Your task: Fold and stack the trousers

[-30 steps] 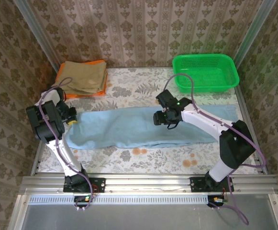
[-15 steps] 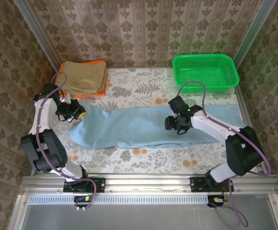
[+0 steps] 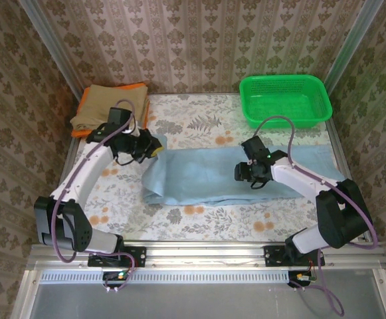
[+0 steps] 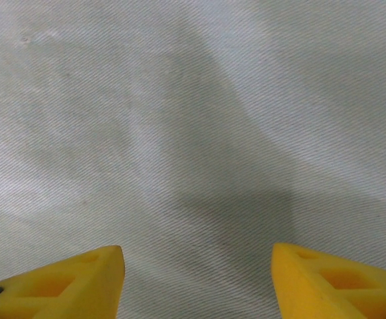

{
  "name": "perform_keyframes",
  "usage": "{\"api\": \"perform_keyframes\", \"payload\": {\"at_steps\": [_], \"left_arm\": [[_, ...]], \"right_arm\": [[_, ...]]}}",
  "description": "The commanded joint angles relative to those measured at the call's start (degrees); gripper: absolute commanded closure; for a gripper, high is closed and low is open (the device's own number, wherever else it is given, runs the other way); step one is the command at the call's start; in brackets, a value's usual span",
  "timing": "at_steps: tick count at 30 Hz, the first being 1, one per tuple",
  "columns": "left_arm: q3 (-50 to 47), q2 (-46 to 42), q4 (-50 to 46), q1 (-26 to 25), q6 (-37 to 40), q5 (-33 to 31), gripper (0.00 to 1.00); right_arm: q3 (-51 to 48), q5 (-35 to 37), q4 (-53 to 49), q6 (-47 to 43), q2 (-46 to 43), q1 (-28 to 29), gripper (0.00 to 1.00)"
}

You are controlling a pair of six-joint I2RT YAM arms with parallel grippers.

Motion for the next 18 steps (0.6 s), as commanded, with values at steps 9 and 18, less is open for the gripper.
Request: {"api": "perform_keyframes", "payload": {"at_steps": [9,18], "left_arm": [[-0.85,3.29,16.3,-15.94,-20.82,-10.59,1.0],[3.08,10.33,23.88,-22.64,-26.47,-16.59,1.0]], "right_arm": [[-2.7,-1.57,2.88,-0.59,-1.58,-3.3,0.38],[-3.57,-1.7,1.97,0.17,-3.28,-5.12,0.37]]}}
